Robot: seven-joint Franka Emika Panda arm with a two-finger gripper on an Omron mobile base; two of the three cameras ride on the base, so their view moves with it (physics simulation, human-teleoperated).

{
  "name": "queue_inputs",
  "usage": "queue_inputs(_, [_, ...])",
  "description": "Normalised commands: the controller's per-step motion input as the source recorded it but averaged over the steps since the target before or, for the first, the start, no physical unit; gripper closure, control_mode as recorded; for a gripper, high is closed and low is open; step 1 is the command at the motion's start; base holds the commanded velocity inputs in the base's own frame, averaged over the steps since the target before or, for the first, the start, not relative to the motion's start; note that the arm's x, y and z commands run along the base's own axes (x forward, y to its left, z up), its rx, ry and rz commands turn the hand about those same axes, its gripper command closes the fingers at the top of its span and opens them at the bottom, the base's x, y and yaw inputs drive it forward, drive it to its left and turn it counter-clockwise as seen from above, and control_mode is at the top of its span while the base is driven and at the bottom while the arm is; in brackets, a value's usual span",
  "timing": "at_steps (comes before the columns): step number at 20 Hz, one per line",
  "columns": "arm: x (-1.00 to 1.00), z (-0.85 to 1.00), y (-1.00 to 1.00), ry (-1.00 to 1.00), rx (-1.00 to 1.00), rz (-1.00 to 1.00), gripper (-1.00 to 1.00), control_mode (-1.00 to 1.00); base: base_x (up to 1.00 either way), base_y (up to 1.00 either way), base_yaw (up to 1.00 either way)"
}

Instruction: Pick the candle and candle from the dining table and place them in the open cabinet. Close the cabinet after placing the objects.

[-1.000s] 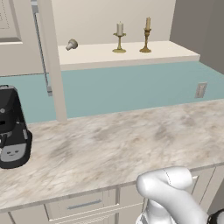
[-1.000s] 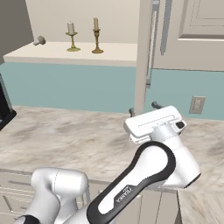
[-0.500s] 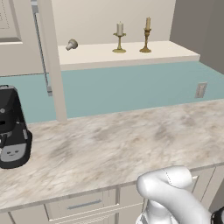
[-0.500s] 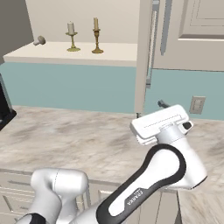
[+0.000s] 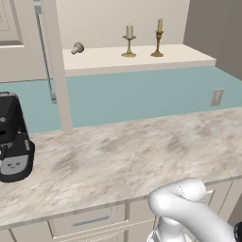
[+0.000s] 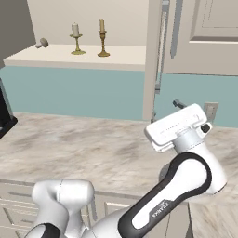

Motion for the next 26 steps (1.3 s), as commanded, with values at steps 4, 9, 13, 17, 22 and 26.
queue_inputs(4, [0.02, 0.18, -0.02, -0.09, -0.06, 0.07, -1.00, -1.00, 0.00, 0.00, 0.00])
queue_inputs(9, [0.01, 0.23, -0.01, -0.08, -0.07, 0.09, -1.00, -1.00, 0.00, 0.00, 0.00])
queue_inputs(13, [0.01, 0.28, 0.00, -0.08, -0.09, 0.10, -1.00, -1.00, 0.00, 0.00, 0.00])
queue_inputs(17, [0.00, 0.35, 0.00, -0.08, -0.09, 0.07, -1.00, -1.00, 0.00, 0.00, 0.00])
queue_inputs(22, [0.00, 0.40, 0.03, -0.08, -0.10, 0.04, -1.00, -1.00, 0.00, 0.00, 0.00])
queue_inputs(26, [0.00, 0.42, 0.35, -0.05, -0.14, 0.01, -1.00, -1.00, 0.00, 0.00, 0.00])
